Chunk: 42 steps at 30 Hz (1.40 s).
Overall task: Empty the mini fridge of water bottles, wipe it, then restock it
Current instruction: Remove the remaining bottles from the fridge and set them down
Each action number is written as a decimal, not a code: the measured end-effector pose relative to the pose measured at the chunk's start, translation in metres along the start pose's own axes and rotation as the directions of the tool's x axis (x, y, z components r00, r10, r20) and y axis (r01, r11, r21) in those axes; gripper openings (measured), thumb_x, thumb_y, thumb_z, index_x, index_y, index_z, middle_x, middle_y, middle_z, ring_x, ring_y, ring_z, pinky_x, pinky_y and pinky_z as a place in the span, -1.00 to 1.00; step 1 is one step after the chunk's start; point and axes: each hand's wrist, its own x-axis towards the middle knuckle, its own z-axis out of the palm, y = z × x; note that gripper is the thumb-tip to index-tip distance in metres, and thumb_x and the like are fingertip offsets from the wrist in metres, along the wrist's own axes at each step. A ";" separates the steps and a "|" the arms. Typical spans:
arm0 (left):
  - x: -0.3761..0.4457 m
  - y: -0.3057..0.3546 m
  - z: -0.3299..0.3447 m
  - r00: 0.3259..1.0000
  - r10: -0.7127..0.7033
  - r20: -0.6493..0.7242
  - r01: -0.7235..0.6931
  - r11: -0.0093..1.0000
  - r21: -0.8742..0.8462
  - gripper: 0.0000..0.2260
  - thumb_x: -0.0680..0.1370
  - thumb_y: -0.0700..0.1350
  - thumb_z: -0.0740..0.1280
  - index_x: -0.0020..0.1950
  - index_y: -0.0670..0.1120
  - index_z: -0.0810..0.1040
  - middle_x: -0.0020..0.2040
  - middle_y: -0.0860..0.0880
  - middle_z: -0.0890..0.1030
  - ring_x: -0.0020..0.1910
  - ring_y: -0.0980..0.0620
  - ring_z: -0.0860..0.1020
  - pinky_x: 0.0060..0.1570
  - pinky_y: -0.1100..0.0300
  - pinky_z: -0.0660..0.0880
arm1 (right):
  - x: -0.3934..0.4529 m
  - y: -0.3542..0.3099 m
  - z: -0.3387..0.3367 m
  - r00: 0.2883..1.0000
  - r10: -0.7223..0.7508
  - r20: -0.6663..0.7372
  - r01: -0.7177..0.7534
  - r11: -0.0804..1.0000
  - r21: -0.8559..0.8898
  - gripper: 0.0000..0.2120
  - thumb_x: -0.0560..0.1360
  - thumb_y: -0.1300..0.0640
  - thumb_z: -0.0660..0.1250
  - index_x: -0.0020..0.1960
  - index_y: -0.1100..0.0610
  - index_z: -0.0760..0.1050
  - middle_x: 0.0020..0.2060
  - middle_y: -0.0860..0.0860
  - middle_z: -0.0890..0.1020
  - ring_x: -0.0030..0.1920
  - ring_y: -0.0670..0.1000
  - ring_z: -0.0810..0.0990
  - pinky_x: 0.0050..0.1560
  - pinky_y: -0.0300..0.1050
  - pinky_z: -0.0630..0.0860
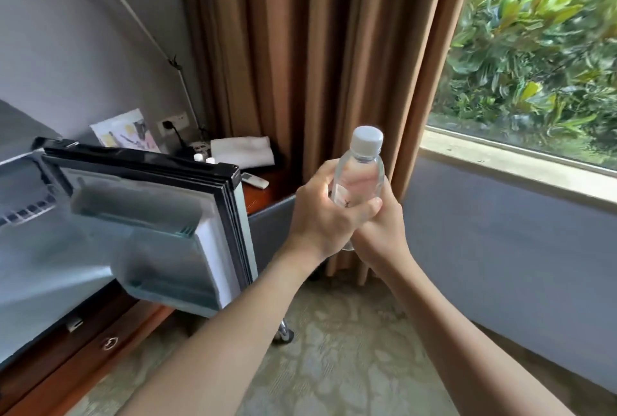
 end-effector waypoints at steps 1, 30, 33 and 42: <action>0.011 -0.005 0.008 1.000 0.005 0.006 -0.005 1.000 -0.001 -0.57 0.35 -0.06 0.57 0.16 0.15 0.55 -0.05 0.23 0.67 -0.03 0.24 0.65 -0.03 0.26 0.61 | 0.011 0.007 -0.003 1.000 0.000 -0.008 0.000 1.000 -0.009 -0.73 0.40 0.05 0.47 0.04 -0.08 0.47 -0.11 -0.14 0.67 -0.12 -0.12 0.67 -0.20 -0.21 0.61; 0.310 -0.233 0.005 0.811 -0.267 -0.521 0.381 0.916 0.124 -0.60 0.28 0.11 0.54 0.05 0.30 0.52 -0.08 0.22 0.69 -0.10 0.24 0.67 -0.24 0.28 0.62 | 0.355 0.219 0.162 0.786 0.020 0.618 -0.013 1.000 -0.015 -0.76 0.36 -0.15 0.37 0.00 -0.16 0.48 -0.16 -0.15 0.68 -0.20 -0.13 0.68 -0.22 -0.02 0.66; 0.310 -0.254 -0.018 0.731 -0.315 -0.606 0.460 0.883 0.096 -0.60 0.28 0.06 0.56 0.05 0.25 0.53 -0.08 0.19 0.70 -0.09 0.22 0.68 -0.21 0.31 0.59 | 0.363 0.230 0.199 0.710 -0.040 0.703 0.085 0.996 -0.028 -0.78 0.35 -0.22 0.30 -0.06 -0.18 0.43 -0.17 -0.19 0.64 -0.18 -0.23 0.59 -0.24 -0.21 0.51; 0.312 -0.352 -0.094 0.487 -0.402 -0.775 0.717 0.691 0.092 -0.61 0.31 0.10 0.52 0.09 0.20 0.51 -0.11 0.22 0.67 -0.12 0.25 0.64 -0.04 0.07 0.62 | 0.349 0.308 0.342 0.562 0.013 0.827 0.081 0.994 -0.070 -0.90 0.47 0.06 0.39 -0.13 -0.05 0.47 -0.21 -0.17 0.59 -0.13 -0.15 0.55 -0.19 -0.19 0.40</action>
